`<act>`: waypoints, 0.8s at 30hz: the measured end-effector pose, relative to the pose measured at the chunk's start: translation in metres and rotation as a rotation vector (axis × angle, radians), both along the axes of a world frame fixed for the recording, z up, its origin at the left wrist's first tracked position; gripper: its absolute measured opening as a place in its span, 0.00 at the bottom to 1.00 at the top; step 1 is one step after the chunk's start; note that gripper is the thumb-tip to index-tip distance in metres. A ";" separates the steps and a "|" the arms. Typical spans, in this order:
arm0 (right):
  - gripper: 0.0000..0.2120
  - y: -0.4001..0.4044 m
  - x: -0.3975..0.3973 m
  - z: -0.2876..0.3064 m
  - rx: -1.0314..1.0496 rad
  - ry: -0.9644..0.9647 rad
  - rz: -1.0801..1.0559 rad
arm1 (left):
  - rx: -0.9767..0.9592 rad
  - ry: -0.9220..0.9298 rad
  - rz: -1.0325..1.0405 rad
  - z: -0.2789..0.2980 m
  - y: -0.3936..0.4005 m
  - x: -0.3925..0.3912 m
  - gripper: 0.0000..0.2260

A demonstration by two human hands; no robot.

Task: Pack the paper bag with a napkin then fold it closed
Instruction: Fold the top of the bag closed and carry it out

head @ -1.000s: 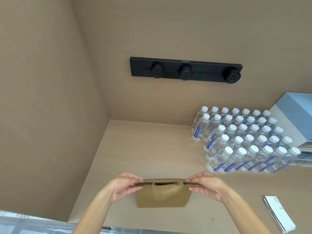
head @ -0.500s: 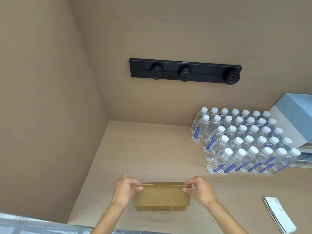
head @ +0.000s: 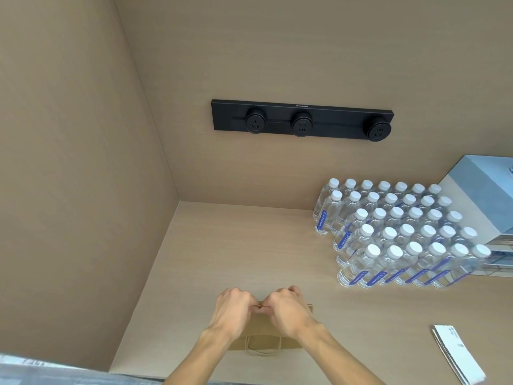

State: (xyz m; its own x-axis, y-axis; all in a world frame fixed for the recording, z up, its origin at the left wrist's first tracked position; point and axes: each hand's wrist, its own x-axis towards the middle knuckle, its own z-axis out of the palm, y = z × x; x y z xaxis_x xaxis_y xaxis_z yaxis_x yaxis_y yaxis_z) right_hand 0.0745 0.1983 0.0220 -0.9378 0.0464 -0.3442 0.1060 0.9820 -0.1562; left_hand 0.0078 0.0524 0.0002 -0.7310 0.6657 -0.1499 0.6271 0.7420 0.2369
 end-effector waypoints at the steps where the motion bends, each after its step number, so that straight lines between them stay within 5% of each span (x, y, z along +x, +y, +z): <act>1: 0.15 0.002 0.002 -0.002 0.023 0.016 -0.003 | 0.009 0.020 0.001 -0.002 -0.004 -0.002 0.15; 5: 0.18 0.016 0.014 -0.011 0.077 0.086 -0.029 | 0.029 0.092 0.004 -0.005 -0.025 -0.009 0.19; 9: 0.17 0.034 0.026 -0.015 0.064 0.119 -0.069 | 0.119 0.156 -0.066 0.002 -0.035 -0.008 0.08; 15: 0.09 0.050 0.046 -0.024 0.053 0.223 -0.098 | 0.184 0.143 -0.089 -0.007 -0.042 -0.006 0.15; 24: 0.10 0.040 0.034 -0.017 0.128 0.084 0.011 | 0.142 0.175 -0.115 -0.003 -0.038 0.000 0.17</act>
